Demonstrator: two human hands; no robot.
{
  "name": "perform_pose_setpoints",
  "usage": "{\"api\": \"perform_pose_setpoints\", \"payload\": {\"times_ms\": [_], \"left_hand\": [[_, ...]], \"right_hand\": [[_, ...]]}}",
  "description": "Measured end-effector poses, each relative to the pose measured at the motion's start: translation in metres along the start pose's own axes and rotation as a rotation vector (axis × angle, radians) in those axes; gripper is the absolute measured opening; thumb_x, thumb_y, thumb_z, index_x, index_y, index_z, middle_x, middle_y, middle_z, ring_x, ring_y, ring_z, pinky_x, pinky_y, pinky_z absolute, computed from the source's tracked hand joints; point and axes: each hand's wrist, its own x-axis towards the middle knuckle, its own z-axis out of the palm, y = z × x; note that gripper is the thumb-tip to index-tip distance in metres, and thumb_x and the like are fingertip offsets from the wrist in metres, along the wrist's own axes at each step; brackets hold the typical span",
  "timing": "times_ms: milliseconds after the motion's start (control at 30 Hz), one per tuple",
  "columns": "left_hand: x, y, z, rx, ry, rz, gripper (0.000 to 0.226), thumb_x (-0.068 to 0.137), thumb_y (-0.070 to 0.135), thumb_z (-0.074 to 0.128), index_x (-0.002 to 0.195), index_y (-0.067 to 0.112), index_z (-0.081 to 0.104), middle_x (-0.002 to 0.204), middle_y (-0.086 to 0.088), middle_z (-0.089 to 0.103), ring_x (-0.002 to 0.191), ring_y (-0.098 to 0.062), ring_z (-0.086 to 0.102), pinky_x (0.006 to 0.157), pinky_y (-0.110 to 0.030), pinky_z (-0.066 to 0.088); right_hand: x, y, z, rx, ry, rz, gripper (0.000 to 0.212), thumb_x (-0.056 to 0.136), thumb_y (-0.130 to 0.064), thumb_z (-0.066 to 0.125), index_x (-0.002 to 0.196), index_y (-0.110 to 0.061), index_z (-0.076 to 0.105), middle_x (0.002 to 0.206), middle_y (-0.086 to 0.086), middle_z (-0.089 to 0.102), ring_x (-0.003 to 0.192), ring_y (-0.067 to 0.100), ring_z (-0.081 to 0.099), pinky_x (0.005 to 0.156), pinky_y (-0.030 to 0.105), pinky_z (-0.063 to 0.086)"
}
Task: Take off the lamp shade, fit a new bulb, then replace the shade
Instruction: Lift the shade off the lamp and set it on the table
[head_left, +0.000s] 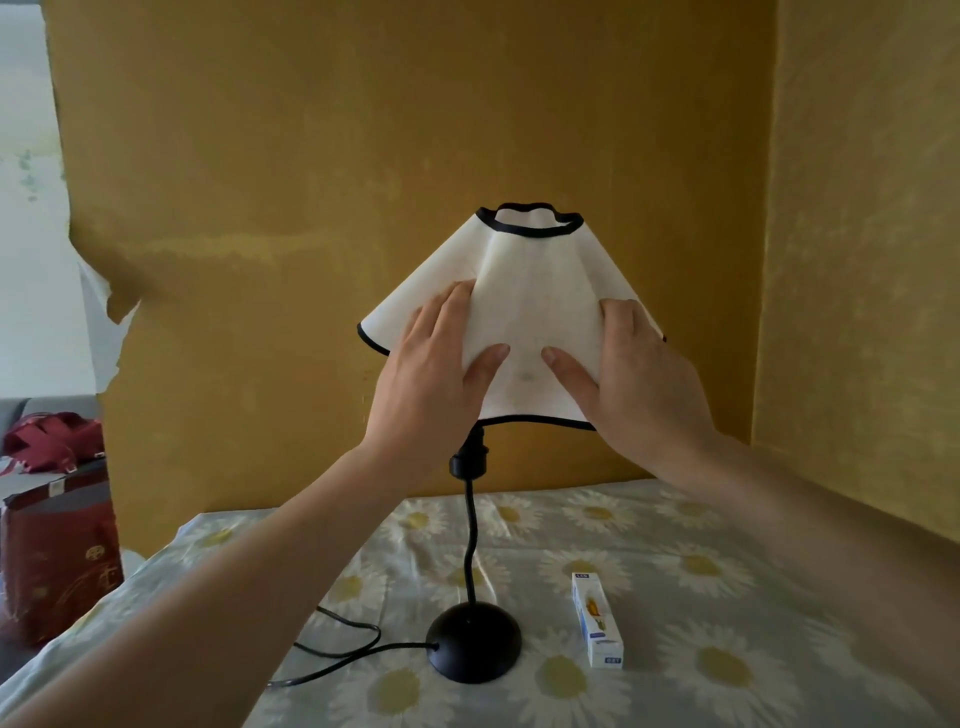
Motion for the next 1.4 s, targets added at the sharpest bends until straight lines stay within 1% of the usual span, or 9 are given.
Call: {"api": "perform_pose_setpoints", "payload": {"times_ms": [167,333,567,667,767,1000,1167,1267,1400], "left_hand": [[0.01,0.014,0.016,-0.03,0.019,0.029,0.063,0.101,0.04,0.062,0.153,0.012,0.041,0.15,0.0,0.052,0.134,-0.019,0.046,0.098,-0.031,0.043],[0.011,0.031,0.035,-0.085,0.015,0.038,0.062,0.102,0.04,0.061,0.154,0.013,0.039,0.151,0.0,0.052,0.136,-0.018,0.045,0.097,-0.027,0.04],[0.012,0.05,0.059,-0.124,-0.012,0.052,0.061,0.102,0.039,0.061,0.154,0.014,0.039,0.151,0.0,0.052,0.136,-0.019,0.045,0.101,-0.034,0.045],[0.011,0.056,0.07,-0.139,-0.024,0.046,0.062,0.102,0.039,0.061,0.154,0.014,0.039,0.151,0.0,0.052,0.136,-0.019,0.046,0.1,-0.033,0.045],[0.007,0.061,0.084,-0.182,-0.041,0.028,0.061,0.102,0.039,0.061,0.154,0.014,0.04,0.149,0.0,0.054,0.133,-0.02,0.05,0.098,-0.035,0.049],[-0.021,0.068,0.126,-0.28,-0.104,-0.059,0.061,0.102,0.037,0.062,0.154,0.015,0.039,0.147,0.0,0.055,0.131,-0.02,0.052,0.099,-0.035,0.049],[-0.04,0.067,0.154,-0.285,-0.185,-0.06,0.059,0.101,0.038,0.063,0.152,0.016,0.042,0.143,0.001,0.058,0.125,-0.021,0.056,0.092,-0.041,0.054],[-0.052,0.067,0.171,-0.264,-0.215,-0.075,0.062,0.098,0.041,0.066,0.151,0.017,0.043,0.142,0.004,0.059,0.12,-0.021,0.06,0.085,-0.035,0.053],[-0.066,0.069,0.194,-0.251,-0.26,-0.116,0.066,0.093,0.042,0.074,0.148,0.017,0.048,0.136,0.004,0.064,0.114,-0.021,0.064,0.084,-0.032,0.052]], "right_hand": [[-0.001,0.02,-0.012,-0.012,0.029,0.031,0.064,0.097,-0.068,0.046,0.128,-0.011,0.047,0.115,0.002,0.059,0.076,0.015,0.059,0.047,0.025,0.044],[-0.007,0.04,-0.023,-0.032,0.051,0.042,0.064,0.096,-0.068,0.047,0.126,-0.01,0.048,0.113,0.002,0.06,0.073,0.013,0.054,0.044,0.02,0.034],[-0.018,0.068,-0.03,-0.07,0.047,0.071,0.064,0.096,-0.066,0.049,0.126,-0.01,0.047,0.113,0.004,0.059,0.079,0.021,0.064,0.048,0.028,0.044],[-0.024,0.078,-0.032,-0.091,0.042,0.083,0.064,0.096,-0.066,0.05,0.125,-0.009,0.048,0.112,0.004,0.059,0.078,0.022,0.064,0.048,0.027,0.04],[-0.031,0.088,-0.032,-0.125,0.029,0.093,0.062,0.096,-0.065,0.05,0.123,-0.009,0.048,0.11,0.004,0.059,0.076,0.022,0.062,0.044,0.021,0.029],[-0.063,0.116,-0.018,-0.175,-0.043,0.122,0.064,0.096,-0.066,0.048,0.124,-0.009,0.048,0.113,0.006,0.061,0.078,0.025,0.066,0.046,0.024,0.029],[-0.091,0.138,-0.008,-0.214,-0.112,0.136,0.066,0.095,-0.066,0.048,0.124,-0.007,0.049,0.111,0.007,0.062,0.078,0.026,0.067,0.048,0.025,0.03],[-0.107,0.149,-0.005,-0.232,-0.147,0.14,0.065,0.093,-0.065,0.049,0.121,-0.007,0.051,0.106,0.007,0.063,0.071,0.025,0.065,0.044,0.017,0.021],[-0.128,0.163,0.001,-0.262,-0.204,0.169,0.065,0.093,-0.066,0.047,0.121,-0.008,0.05,0.106,0.005,0.061,0.072,0.023,0.064,0.042,0.02,0.026]]}}
